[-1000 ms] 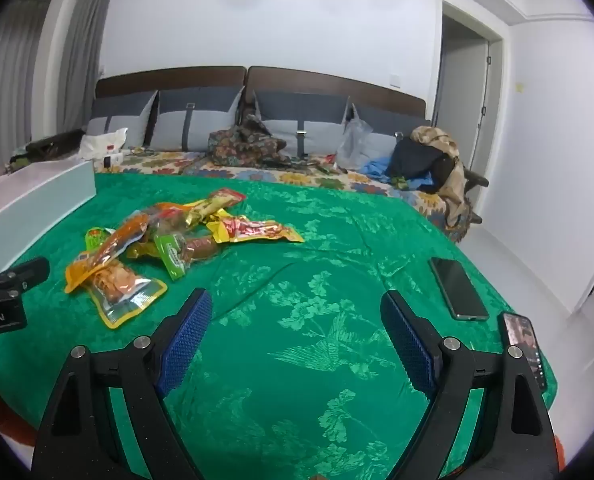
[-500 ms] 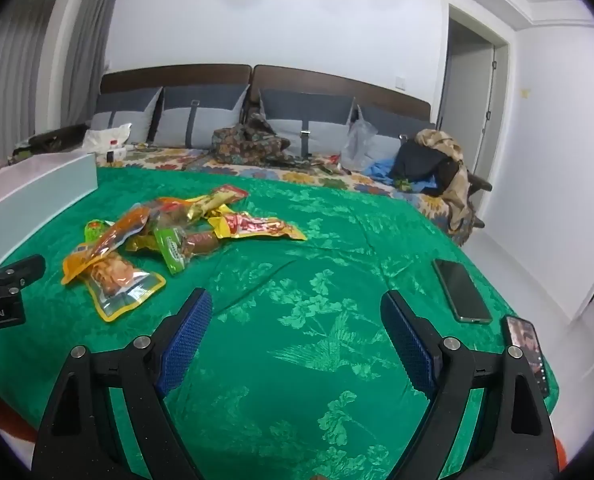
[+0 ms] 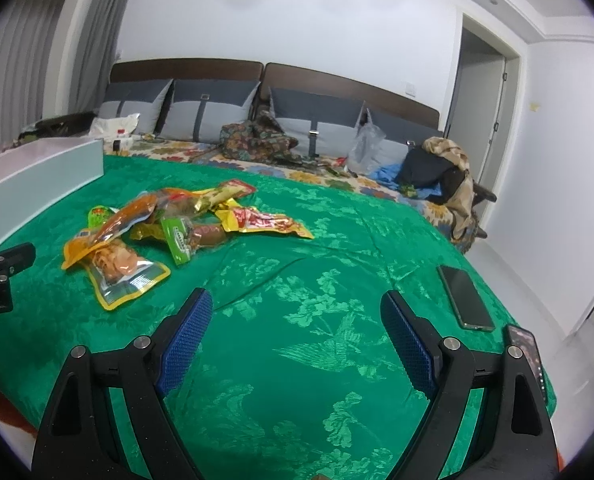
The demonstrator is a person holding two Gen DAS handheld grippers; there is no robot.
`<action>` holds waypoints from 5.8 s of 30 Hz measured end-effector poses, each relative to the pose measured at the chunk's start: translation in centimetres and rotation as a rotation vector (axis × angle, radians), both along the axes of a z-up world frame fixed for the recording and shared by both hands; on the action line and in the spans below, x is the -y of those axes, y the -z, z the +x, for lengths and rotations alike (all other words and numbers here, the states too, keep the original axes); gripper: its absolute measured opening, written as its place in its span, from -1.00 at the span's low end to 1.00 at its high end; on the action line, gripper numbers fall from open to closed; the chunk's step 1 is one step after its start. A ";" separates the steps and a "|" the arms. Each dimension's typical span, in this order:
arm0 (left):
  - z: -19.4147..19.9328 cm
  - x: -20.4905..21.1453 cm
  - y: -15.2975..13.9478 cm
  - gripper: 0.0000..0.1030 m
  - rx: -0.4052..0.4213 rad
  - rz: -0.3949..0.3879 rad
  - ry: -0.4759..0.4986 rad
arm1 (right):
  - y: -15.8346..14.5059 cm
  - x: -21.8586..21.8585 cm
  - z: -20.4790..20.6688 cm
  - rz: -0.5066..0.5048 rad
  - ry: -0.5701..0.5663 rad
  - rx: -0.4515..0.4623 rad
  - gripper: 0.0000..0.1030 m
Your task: Organize snacks
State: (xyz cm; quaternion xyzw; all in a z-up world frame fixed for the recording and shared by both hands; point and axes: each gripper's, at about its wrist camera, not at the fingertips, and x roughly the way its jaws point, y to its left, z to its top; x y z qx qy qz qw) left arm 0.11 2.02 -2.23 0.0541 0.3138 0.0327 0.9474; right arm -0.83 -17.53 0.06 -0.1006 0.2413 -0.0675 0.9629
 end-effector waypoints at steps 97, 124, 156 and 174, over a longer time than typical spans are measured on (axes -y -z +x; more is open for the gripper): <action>5.5 -3.9 8.7 1.00 -0.322 -0.139 0.001 | 6.9 10.1 9.2 0.151 0.173 -0.368 0.72; 5.3 -4.0 8.7 1.00 -0.299 -0.139 0.011 | 7.7 13.1 10.3 0.269 0.184 -0.394 0.75; 18.4 -0.2 2.5 0.99 -0.404 -0.089 0.435 | 7.7 13.3 10.1 0.270 0.184 -0.393 0.75; 24.6 3.5 4.8 0.97 -0.513 -0.089 0.506 | 7.7 13.3 10.2 0.270 0.184 -0.393 0.75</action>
